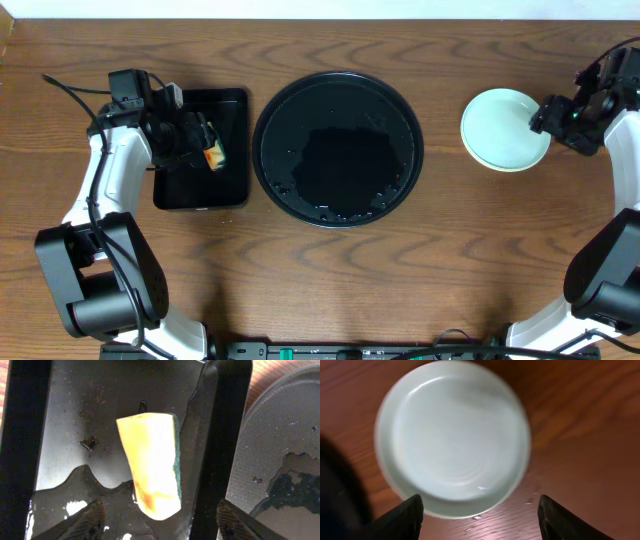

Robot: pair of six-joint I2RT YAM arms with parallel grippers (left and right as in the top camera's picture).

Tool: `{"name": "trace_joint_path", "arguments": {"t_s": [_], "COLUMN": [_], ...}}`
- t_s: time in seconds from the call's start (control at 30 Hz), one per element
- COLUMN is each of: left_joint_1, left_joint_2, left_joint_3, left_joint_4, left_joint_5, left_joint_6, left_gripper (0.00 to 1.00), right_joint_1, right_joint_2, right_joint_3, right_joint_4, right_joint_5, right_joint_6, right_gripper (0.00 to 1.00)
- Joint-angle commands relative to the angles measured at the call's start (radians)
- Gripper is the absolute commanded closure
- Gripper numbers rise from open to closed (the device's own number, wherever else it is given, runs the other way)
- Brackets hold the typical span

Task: Clean dirty plates on tray and stack at the side
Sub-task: 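Lower the sponge into the black rectangular tray with the left gripper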

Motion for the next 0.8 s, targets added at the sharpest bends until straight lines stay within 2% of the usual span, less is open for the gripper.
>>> {"name": "trace_joint_path", "arguments": {"t_s": [0.0, 0.13, 0.23, 0.27, 0.3, 0.33, 0.4, 0.47, 0.53, 0.77], "left_joint_1": [0.003, 0.003, 0.003, 0.003, 0.003, 0.003, 0.003, 0.000, -0.008, -0.094], "left_joint_2": [-0.005, -0.005, -0.005, -0.005, -0.005, -0.005, -0.005, -0.005, -0.005, 0.026], "left_joint_3": [-0.005, -0.005, -0.005, -0.005, -0.005, -0.005, -0.005, -0.005, -0.005, -0.011], "left_joint_4": [-0.001, -0.001, -0.010, -0.012, -0.011, -0.008, 0.006, 0.021, 0.024, 0.028], "left_joint_5": [-0.005, -0.005, -0.005, -0.004, 0.001, 0.018, 0.098, 0.224, 0.255, 0.107], "left_joint_6": [0.008, 0.008, 0.008, 0.007, 0.007, 0.006, 0.006, 0.003, -0.006, -0.031], "left_gripper": [0.26, 0.26, 0.27, 0.37, 0.52, 0.64, 0.92, 0.92, 0.92, 0.92], "right_joint_1": [-0.002, 0.020, 0.040, 0.047, 0.053, 0.059, 0.069, 0.072, 0.071, 0.071], "right_joint_2": [-0.008, -0.008, -0.008, -0.008, -0.008, -0.008, -0.008, -0.008, -0.008, -0.008], "right_joint_3": [-0.006, -0.006, -0.006, -0.006, -0.006, -0.006, -0.006, -0.006, -0.006, -0.006], "right_joint_4": [-0.014, -0.018, -0.018, -0.019, -0.021, -0.021, -0.021, -0.021, -0.021, -0.021], "right_joint_5": [-0.127, -0.130, -0.130, -0.130, -0.130, -0.130, -0.130, -0.130, -0.130, -0.130], "right_joint_6": [-0.049, -0.048, -0.048, -0.048, -0.048, -0.048, -0.048, -0.048, -0.048, -0.048], "right_gripper": [0.28, 0.28, 0.22, 0.20, 0.15, 0.01, 0.01, 0.01, 0.01, 0.01]}}
